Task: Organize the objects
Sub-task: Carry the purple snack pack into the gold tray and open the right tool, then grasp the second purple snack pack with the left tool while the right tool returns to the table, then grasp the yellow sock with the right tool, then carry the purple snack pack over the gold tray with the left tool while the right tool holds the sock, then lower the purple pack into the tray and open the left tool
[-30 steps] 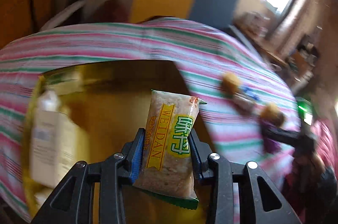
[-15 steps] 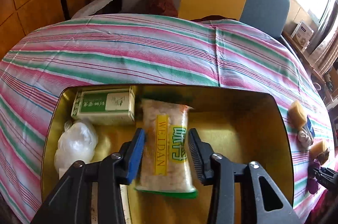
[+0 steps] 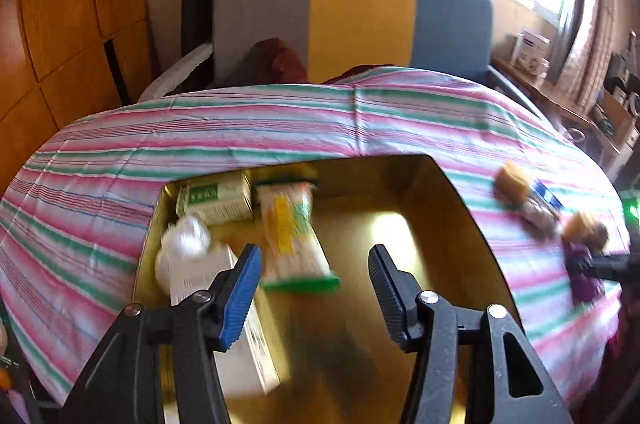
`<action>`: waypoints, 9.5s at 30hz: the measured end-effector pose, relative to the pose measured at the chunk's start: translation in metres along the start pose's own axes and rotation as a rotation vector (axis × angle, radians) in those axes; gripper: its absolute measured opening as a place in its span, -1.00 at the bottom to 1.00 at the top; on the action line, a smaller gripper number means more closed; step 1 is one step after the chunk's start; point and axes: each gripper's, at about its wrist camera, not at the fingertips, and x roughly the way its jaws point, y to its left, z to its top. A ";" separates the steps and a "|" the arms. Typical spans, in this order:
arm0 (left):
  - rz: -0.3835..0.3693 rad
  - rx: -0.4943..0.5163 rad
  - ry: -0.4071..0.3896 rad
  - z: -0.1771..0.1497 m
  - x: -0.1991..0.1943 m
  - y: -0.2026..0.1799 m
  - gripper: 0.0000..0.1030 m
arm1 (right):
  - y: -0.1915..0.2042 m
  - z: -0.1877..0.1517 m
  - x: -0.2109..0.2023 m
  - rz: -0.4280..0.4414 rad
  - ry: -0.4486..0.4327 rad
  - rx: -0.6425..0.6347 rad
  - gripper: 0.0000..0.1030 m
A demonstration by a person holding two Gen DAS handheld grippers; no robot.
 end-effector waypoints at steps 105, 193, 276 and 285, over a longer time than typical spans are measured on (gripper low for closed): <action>-0.006 -0.006 0.001 -0.065 -0.078 0.028 0.09 | 0.099 0.001 -0.121 0.240 -0.311 -0.102 0.55; -0.578 0.299 0.074 -0.097 0.033 -0.247 -0.35 | -0.128 0.027 -0.008 0.004 -0.043 0.503 -0.29; -0.036 -0.051 0.075 -0.080 -0.028 0.016 -0.41 | -0.112 0.024 -0.025 -0.081 -0.104 0.408 -0.30; 0.015 -0.070 0.154 -0.095 -0.007 0.027 -0.18 | -0.112 0.024 -0.029 -0.061 -0.124 0.403 -0.30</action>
